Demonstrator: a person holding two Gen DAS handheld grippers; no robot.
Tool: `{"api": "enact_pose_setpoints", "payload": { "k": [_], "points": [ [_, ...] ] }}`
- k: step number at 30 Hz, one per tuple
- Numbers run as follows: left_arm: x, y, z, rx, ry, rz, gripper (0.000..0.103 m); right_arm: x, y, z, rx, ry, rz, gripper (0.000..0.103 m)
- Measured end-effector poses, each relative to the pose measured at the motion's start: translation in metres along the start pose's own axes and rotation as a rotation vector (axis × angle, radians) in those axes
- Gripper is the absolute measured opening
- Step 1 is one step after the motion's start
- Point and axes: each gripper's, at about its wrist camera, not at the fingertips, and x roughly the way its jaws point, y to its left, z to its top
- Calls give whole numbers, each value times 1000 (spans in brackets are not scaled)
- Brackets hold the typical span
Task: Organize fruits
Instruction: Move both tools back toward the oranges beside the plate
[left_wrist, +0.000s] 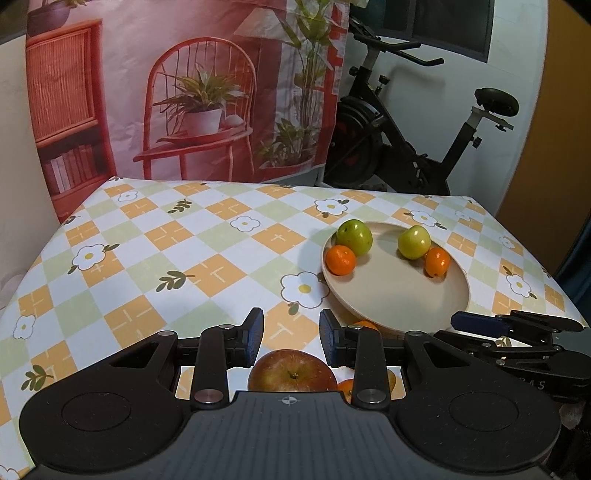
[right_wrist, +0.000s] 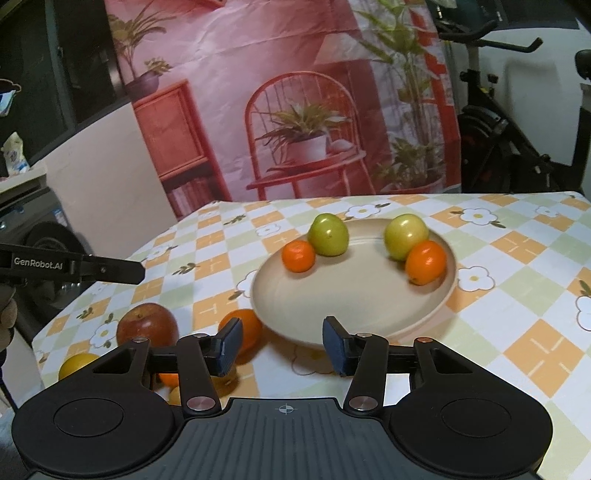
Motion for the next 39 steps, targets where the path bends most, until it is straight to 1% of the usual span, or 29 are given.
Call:
{"api": "enact_pose_setpoints", "payload": {
  "k": [14, 22, 26, 32, 35, 39],
  "points": [
    [0, 7, -4, -31, 24, 8, 35, 2, 7, 0, -12, 24, 25, 44],
    [4, 5, -3, -28, 37, -9, 35, 4, 8, -1, -15, 35, 29, 43],
    [6, 6, -4, -34, 41, -1, 35, 6, 9, 0, -11, 41, 41, 40],
    [5, 9, -5, -46, 39, 4, 35, 17, 22, 7, -30, 76, 86, 40],
    [5, 12, -6, -56, 43, 0, 35, 24, 28, 7, -40, 103, 93, 40],
    [6, 14, -6, -63, 39, -5, 35, 33, 27, 9, 0, 133, 108, 38]
  ]
}}
